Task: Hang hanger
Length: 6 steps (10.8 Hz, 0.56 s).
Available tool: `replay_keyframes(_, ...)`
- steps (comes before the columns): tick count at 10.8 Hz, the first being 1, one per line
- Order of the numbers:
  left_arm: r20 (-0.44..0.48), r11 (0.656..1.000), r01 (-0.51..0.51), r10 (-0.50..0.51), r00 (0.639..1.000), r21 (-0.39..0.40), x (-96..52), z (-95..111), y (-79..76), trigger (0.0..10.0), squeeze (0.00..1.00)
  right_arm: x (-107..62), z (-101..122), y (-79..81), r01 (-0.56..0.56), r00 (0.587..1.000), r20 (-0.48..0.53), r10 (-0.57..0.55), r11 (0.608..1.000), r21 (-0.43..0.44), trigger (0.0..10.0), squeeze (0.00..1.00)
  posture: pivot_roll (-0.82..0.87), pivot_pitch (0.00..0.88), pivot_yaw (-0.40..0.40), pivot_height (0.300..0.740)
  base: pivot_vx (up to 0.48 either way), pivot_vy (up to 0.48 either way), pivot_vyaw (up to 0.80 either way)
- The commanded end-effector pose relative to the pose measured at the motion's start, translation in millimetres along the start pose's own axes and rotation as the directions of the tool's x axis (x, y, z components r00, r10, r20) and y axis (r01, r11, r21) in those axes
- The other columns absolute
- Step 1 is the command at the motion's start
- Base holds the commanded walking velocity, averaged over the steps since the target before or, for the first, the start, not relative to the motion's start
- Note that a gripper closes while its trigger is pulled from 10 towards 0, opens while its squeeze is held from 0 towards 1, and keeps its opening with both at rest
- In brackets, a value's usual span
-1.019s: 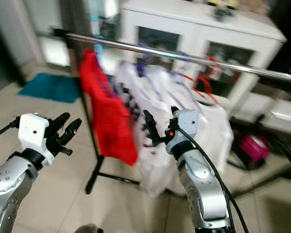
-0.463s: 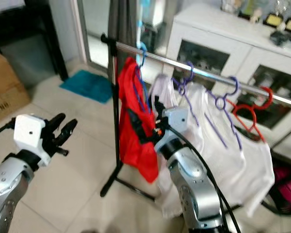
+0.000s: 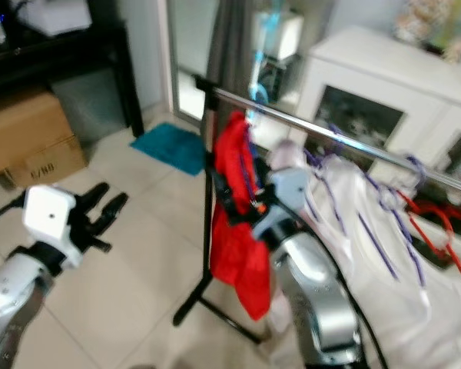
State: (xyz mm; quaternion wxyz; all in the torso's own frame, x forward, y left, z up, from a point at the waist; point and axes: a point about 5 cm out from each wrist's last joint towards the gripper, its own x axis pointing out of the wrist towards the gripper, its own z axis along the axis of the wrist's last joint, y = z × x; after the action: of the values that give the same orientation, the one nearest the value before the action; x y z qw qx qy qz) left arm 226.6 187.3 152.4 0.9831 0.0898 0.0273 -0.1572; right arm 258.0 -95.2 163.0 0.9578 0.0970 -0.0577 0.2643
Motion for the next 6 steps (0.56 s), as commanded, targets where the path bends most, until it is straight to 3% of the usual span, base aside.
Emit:
replay_keyframes(1,0.019,0.999,0.044,-0.044,0.999,-0.001,4.0,4.0,-9.4,10.0,0.0,-6.3,1.7,-10.2,0.034,0.999,-0.028,-0.034,0.999,-0.029,10.0,1.0,0.07,0.0,-0.071,0.74,0.285,0.0,0.0)
replay_keyframes(3,0.016,0.998,0.055,-0.055,0.998,-0.001,3.9,3.8,-11.2,10.0,0.0,-5.8,0.6,-10.6,0.023,0.998,-0.056,-0.027,0.998,-0.058,10.0,1.0,0.07,0.0,-0.072,0.74,0.264,0.0,0.0)
replay_keyframes(4,-0.002,0.992,0.121,-0.121,0.993,-0.021,2.4,1.7,-16.4,10.0,0.0,-1.5,-1.7,-11.7,0.027,0.991,-0.126,-0.041,0.994,-0.11,10.0,1.0,0.07,0.0,-0.079,0.74,0.0,0.0,0.0)
replay_keyframes(6,-0.013,0.983,0.181,-0.182,0.983,-0.022,4.0,-0.1,-19.8,10.0,0.0,9.5,2.3,-16.7,0.075,0.988,-0.131,-0.084,0.994,-0.076,10.0,1.0,0.07,0.0,-0.086,0.74,0.0,0.0,0.0)
